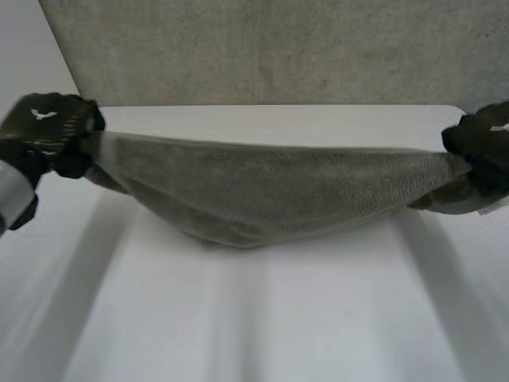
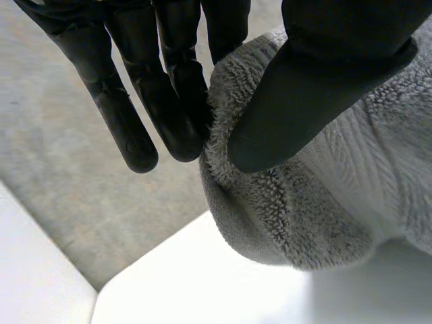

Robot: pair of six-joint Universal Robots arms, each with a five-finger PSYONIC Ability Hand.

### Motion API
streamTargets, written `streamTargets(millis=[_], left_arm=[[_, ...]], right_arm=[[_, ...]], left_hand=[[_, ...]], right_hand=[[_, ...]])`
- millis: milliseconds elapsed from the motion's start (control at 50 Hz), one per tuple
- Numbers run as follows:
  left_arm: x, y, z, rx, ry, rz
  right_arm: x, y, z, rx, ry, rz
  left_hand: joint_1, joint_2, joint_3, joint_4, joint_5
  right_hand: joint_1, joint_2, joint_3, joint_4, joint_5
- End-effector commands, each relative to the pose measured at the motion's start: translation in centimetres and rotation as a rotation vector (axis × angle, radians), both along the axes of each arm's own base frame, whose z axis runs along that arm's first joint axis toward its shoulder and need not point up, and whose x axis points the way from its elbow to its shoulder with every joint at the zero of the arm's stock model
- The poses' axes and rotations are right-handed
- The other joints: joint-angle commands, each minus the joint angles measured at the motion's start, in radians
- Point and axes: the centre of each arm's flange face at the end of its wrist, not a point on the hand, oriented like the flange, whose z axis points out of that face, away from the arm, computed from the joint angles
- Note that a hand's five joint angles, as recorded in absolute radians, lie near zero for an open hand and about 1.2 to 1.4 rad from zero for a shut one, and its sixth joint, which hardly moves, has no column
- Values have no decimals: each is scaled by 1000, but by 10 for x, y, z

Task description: Fold the towel.

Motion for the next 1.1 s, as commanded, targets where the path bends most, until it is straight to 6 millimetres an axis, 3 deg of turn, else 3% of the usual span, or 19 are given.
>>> streamTargets(millis=[20, 180, 340, 420, 440, 460, 480, 520, 540, 580, 680, 780, 820, 880, 920, 960, 980, 1020, 1100], left_arm=[[7, 14, -2, 21, 50, 22], [2, 3, -49, 185, 26, 15], [-12, -59, -68, 168, 25, 8], [-38, -98, -22, -31, 57, 11], [-41, -110, 4, -131, 87, 39], [-41, -110, 4, -132, 87, 39], [-39, -119, 32, -246, 124, 71], [-41, -124, 60, -370, 172, 82], [-41, -127, 80, -479, 218, 86], [-43, -128, 94, -575, 261, 73], [-43, -123, 116, -728, 334, 50], [-40, -125, 82, -612, 305, 64], [-37, -125, 45, -492, 271, 78], [-37, -121, 23, -425, 251, 82], [-35, -109, -23, -288, 209, 78], [-33, -100, -45, -223, 188, 72], [-29, -91, -67, -158, 168, 68], [-24, -84, -85, -101, 151, 62], [-20, -68, -113, -13, 130, 42]], right_arm=[[-2, 9, 29, 139, -71, 47], [0, -17, -19, 325, 53, 105], [25, -67, -31, 243, 114, 78], [44, -95, -10, 23, 102, 64], [52, -109, 11, -136, 80, 46], [57, -119, 33, -291, 41, 30], [57, -119, 33, -293, 40, 30], [63, -133, 69, -566, -81, 0], [63, -133, 69, -568, -81, 0], [58, -126, 107, -768, -227, -23], [51, -104, 119, -749, -293, -2], [55, -102, 69, -485, -241, 32], [55, -97, 52, -376, -221, 46], [58, -86, 15, -183, -176, 73], [59, -81, -4, -99, -145, 87], [60, -68, -45, 40, -78, 112], [60, -67, -45, 41, -77, 112], [58, -53, -78, 136, -25, 124], [57, -46, -109, 212, -4, 126]], left_hand=[[223, 182, 181, 178, 208], [223, 182, 181, 178, 208], [223, 182, 181, 178, 208], [223, 182, 181, 178, 208], [223, 182, 181, 178, 208], [223, 182, 181, 178, 208], [223, 182, 181, 178, 208], [223, 182, 181, 178, 208], [223, 182, 181, 178, 208], [223, 182, 181, 178, 208], [223, 182, 181, 178, 208], [223, 182, 181, 178, 208], [223, 182, 181, 178, 208], [223, 182, 181, 178, 208], [223, 182, 181, 178, 208], [223, 182, 181, 178, 208], [223, 182, 181, 178, 208], [223, 182, 181, 178, 208], [223, 182, 181, 178, 208]], right_hand=[[66, 62, 54, 62, 66], [66, 62, 54, 62, 66], [66, 62, 54, 62, 66], [66, 62, 54, 62, 66], [66, 62, 54, 62, 66], [66, 62, 54, 62, 66], [66, 62, 54, 62, 66], [66, 62, 54, 62, 66], [66, 62, 54, 62, 66], [66, 62, 54, 62, 66], [66, 62, 54, 62, 66], [66, 62, 54, 62, 66], [66, 62, 54, 62, 66], [66, 62, 54, 62, 66], [66, 62, 54, 62, 66], [66, 62, 54, 62, 66], [66, 62, 54, 62, 66], [66, 62, 54, 62, 66], [66, 62, 54, 62, 66]])
